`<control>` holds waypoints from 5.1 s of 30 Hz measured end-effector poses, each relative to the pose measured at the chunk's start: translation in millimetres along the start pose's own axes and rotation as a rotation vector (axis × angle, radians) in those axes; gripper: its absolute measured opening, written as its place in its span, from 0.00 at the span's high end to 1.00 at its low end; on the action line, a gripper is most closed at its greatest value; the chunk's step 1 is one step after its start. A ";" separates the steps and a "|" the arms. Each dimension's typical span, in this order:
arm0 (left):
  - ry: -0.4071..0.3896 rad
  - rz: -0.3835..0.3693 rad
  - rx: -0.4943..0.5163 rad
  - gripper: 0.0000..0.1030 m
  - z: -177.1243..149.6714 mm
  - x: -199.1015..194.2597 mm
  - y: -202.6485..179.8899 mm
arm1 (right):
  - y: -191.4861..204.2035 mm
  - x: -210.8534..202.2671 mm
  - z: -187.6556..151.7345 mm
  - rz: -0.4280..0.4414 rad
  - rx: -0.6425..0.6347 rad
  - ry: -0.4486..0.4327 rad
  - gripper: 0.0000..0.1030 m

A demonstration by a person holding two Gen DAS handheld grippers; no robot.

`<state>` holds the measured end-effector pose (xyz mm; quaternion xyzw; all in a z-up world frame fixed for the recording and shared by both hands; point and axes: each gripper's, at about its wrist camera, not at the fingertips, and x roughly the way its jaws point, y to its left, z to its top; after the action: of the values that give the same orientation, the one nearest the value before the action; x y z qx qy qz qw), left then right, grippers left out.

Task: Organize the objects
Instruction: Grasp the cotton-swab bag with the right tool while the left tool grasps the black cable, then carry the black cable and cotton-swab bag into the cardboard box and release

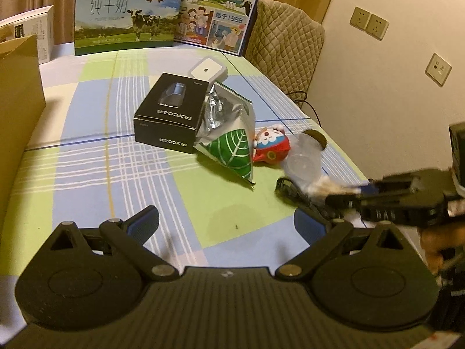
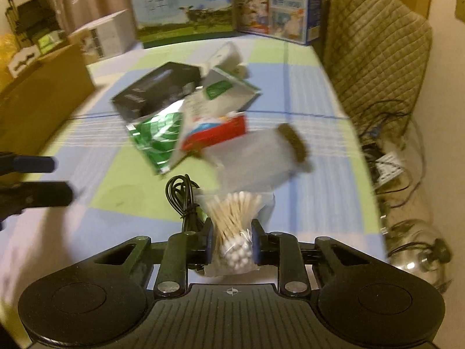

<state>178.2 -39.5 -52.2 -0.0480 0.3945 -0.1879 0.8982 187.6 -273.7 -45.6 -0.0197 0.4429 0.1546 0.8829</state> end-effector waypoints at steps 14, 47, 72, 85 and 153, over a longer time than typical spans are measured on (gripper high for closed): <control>0.083 -0.075 -0.042 0.36 -17.6 5.2 -3.8 | 16.1 -0.9 0.6 0.172 0.080 0.022 0.79; 0.144 0.054 0.125 0.82 -20.0 29.4 -7.8 | 23.5 -2.0 -3.1 0.087 0.053 -0.003 0.79; 0.044 0.060 0.060 0.89 5.7 -8.0 1.1 | 65.2 -39.9 17.9 0.034 0.110 -0.166 0.80; -0.046 0.091 0.034 0.89 29.7 -94.9 18.3 | 123.7 -80.9 26.1 0.053 0.065 -0.234 0.80; -0.132 0.401 -0.107 0.70 25.8 -239.8 250.3 | 372.8 10.2 119.6 0.298 -0.182 -0.180 0.80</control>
<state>123.8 280.5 72.3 -0.0284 0.3460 0.0196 0.9376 177.8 104.2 57.1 -0.0195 0.3443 0.3241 0.8809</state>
